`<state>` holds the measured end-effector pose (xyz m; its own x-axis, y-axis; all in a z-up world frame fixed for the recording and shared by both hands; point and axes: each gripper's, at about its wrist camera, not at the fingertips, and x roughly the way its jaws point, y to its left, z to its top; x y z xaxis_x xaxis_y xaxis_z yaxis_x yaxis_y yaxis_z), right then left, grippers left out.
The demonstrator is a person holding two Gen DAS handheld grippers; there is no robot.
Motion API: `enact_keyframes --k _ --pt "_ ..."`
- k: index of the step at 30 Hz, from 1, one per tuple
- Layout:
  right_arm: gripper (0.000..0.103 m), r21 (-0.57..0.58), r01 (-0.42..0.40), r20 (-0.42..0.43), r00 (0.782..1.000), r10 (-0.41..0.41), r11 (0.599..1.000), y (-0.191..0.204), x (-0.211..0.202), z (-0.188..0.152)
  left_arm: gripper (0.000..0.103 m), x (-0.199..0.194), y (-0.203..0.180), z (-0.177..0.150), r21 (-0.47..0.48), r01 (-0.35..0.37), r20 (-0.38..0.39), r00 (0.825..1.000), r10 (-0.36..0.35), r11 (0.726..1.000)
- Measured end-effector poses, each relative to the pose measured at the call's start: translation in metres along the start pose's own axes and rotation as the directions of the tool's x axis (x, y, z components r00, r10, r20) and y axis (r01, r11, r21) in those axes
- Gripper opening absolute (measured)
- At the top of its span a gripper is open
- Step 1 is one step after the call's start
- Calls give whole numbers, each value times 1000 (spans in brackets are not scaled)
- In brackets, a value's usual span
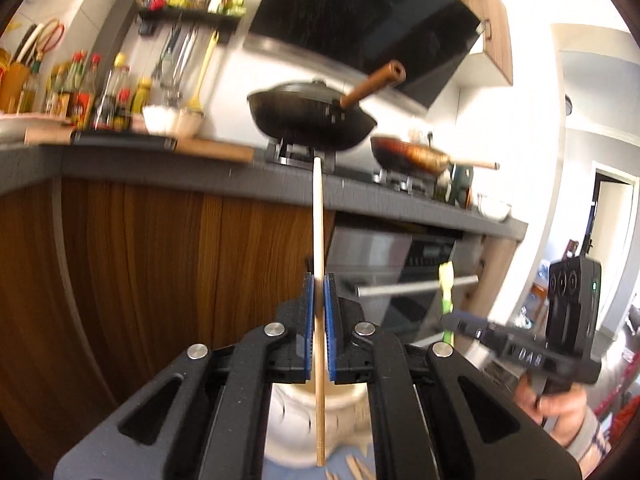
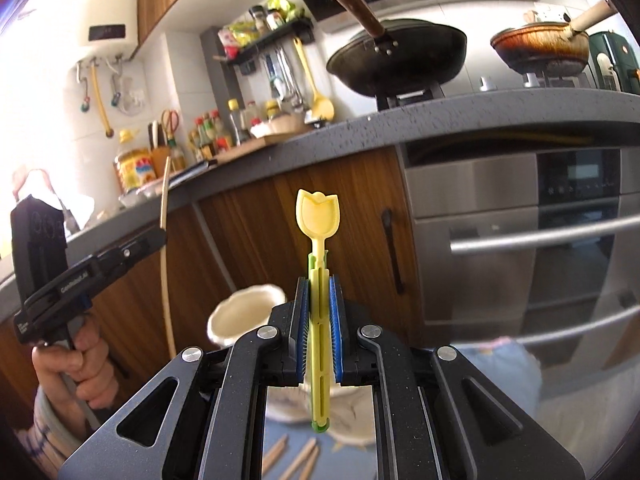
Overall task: Organize utensils
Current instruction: 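Lift chopstick into white ceramic holder with left tool while right tool carries yellow utensil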
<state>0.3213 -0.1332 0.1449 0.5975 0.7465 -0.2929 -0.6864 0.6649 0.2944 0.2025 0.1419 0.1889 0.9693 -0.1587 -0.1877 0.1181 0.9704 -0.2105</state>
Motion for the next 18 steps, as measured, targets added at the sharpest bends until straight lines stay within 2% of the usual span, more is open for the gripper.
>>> enact_keyframes --k 5,8,10,18 --pt "11 12 -29 25 999 29 1000 -4 21 9 5 14 -2 9 1 -1 86 996 1 1000" --pt "11 4 -18 37 999 18 1000 -1 31 12 5 22 -5 11 10 10 129 992 -11 1000" --pt "11 -17 6 36 999 -5 1000 3 39 10 5 31 -6 9 20 -9 143 990 6 1000" --pt "11 -83 70 -34 997 -73 994 9 60 -16 5 59 1 -29 23 -44 -10 999 45 999"
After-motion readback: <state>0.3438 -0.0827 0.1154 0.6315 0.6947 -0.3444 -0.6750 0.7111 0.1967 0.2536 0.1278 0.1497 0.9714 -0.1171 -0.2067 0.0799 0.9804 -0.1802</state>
